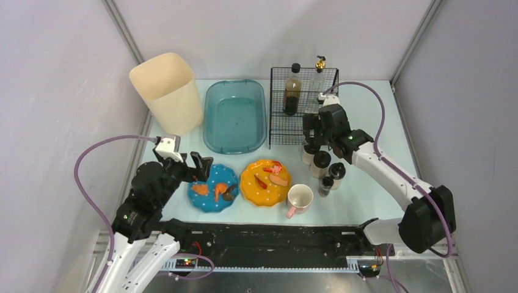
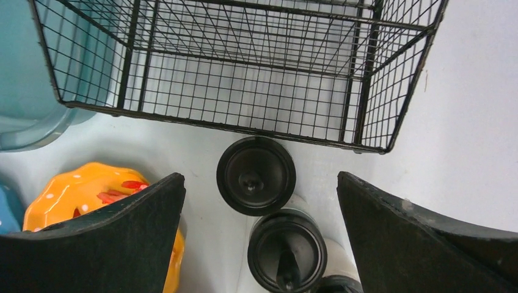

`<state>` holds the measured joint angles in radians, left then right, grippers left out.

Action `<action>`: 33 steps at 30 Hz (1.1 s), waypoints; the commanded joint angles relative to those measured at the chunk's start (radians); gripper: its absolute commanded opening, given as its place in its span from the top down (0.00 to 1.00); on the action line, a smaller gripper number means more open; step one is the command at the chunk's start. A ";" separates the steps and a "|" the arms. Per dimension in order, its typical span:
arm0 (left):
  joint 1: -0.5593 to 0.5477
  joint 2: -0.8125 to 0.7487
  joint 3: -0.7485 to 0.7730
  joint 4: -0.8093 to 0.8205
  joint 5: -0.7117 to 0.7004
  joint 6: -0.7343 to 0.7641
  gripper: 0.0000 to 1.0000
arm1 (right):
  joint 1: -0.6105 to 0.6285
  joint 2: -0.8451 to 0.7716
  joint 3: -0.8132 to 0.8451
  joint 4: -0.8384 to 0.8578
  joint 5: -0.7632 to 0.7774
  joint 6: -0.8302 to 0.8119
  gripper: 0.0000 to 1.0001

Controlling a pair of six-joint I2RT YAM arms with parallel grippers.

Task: Clear the kitchen counter

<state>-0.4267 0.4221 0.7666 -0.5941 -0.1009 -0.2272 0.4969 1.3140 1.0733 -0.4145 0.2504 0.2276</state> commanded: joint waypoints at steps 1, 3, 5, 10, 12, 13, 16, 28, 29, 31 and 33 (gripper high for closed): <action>0.006 0.000 0.000 0.012 0.009 0.011 0.02 | 0.004 0.050 0.002 0.027 0.015 0.037 0.01; 0.006 0.001 0.000 0.011 0.010 0.011 0.02 | 0.005 0.074 0.002 0.038 0.017 0.047 0.01; 0.007 0.001 0.001 0.012 0.010 0.011 0.02 | 0.005 0.097 0.002 0.049 0.017 0.053 0.01; 0.006 -0.003 -0.001 0.011 0.004 0.009 0.02 | 0.005 0.161 0.010 0.059 0.024 0.062 0.01; 0.006 -0.003 0.000 0.013 0.004 0.009 0.02 | 0.005 0.177 0.012 0.061 0.029 0.063 0.01; 0.006 -0.002 0.000 0.012 0.004 0.009 0.02 | 0.005 0.182 0.012 0.063 0.030 0.064 0.00; 0.006 -0.004 0.000 0.012 0.005 0.009 0.02 | 0.004 0.204 0.018 0.066 0.032 0.061 0.00; 0.006 -0.003 0.001 0.012 0.002 0.009 0.02 | 0.010 0.245 0.041 0.049 0.038 0.053 0.06; 0.006 -0.004 0.001 0.013 0.002 0.009 0.02 | 0.011 0.245 0.041 0.049 0.040 0.051 0.07; 0.007 -0.005 0.001 0.012 0.001 0.009 0.02 | 0.017 0.246 0.043 0.050 0.045 0.043 0.10; 0.007 -0.005 0.001 0.012 0.001 0.009 0.02 | 0.021 0.250 0.047 0.044 0.049 0.037 0.14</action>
<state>-0.4267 0.4221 0.7666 -0.5945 -0.1013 -0.2272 0.5064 1.5467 1.0737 -0.3836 0.2729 0.2760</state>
